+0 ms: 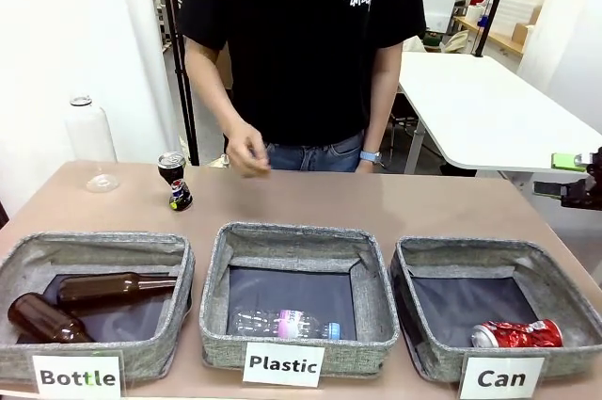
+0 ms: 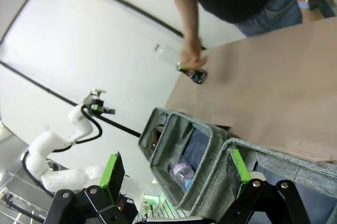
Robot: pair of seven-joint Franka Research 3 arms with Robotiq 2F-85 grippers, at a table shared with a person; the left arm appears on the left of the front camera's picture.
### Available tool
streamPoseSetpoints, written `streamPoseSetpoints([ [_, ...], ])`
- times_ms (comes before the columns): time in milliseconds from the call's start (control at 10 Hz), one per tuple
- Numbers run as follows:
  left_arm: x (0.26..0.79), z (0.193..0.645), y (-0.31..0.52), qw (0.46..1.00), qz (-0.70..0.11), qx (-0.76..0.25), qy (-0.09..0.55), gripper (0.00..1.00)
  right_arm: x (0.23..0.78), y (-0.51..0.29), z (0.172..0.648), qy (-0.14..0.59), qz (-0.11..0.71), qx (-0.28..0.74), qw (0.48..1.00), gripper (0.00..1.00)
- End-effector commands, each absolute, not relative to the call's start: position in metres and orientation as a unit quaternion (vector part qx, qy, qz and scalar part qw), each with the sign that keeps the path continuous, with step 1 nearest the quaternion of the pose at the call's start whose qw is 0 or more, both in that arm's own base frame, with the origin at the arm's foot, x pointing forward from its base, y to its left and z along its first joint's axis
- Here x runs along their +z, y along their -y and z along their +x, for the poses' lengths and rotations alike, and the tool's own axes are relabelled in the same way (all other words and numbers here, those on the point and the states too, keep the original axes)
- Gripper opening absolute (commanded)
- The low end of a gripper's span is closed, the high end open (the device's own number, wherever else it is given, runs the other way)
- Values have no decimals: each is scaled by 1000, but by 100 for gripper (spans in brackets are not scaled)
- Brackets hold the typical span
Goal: Sort the can waste into the basket.
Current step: Pick up the can waste from the table and place it in the right Fabric basket.
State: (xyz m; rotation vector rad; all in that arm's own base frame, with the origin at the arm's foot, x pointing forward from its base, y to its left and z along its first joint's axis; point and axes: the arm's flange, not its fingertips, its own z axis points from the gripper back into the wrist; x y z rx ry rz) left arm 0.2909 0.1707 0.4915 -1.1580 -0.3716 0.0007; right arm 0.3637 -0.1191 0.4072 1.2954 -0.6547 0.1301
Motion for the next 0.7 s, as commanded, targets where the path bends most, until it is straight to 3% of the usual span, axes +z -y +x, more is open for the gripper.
streamPoseSetpoints([
  [0, 484, 325, -128, 829, -539, 1, 147, 100, 409, 121, 364, 302, 592, 68, 744, 100],
  [400, 470, 374, -64, 818, -567, -46, 91, 100, 409, 121, 364, 302, 592, 68, 744, 100],
  [600, 470, 354, -78, 832, -542, -27, 119, 100, 409, 121, 364, 302, 592, 68, 744, 100],
])
